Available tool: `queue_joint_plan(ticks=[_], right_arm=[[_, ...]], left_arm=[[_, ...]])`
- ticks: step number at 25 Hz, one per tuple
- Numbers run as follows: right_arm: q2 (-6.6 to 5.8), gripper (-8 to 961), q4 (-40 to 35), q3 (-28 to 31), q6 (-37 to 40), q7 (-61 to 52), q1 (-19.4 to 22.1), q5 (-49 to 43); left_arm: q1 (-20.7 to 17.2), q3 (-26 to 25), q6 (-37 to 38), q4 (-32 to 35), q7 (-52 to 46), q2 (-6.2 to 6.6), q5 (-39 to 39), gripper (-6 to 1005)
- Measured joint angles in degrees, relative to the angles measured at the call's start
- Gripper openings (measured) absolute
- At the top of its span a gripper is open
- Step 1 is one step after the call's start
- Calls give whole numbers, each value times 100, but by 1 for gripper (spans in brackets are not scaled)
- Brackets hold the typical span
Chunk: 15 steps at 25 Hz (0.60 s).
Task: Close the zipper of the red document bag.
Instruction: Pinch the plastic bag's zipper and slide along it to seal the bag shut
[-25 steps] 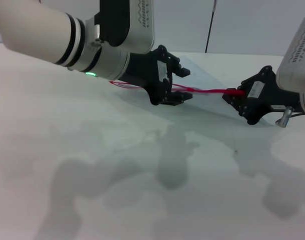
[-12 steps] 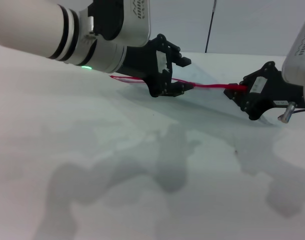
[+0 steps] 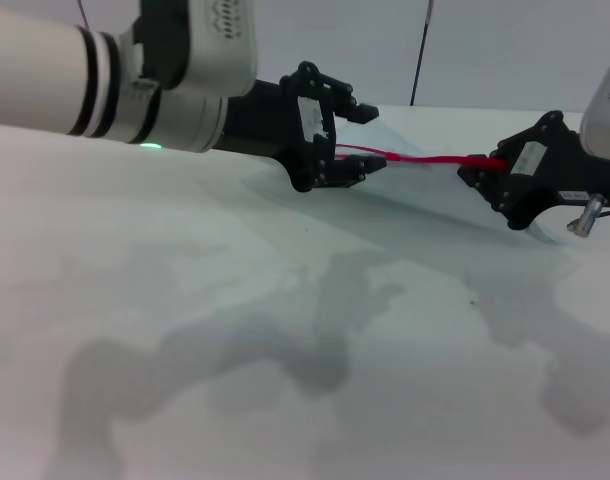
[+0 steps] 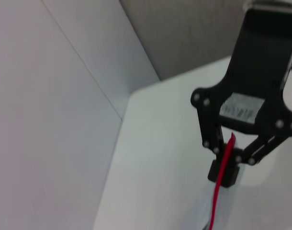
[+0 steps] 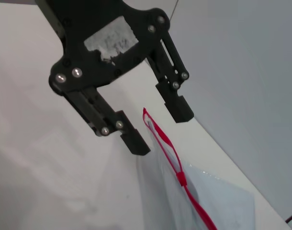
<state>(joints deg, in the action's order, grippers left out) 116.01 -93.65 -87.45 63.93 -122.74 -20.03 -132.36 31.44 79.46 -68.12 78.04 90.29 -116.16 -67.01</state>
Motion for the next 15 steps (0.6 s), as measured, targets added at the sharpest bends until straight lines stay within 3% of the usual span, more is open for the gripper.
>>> queue_joint_plan(ticks=[15], right_arm=[[18, 46, -381, 6, 210, -23, 81, 0]], left_arm=[[-183, -30, 148, -19, 398, 7, -214, 499]])
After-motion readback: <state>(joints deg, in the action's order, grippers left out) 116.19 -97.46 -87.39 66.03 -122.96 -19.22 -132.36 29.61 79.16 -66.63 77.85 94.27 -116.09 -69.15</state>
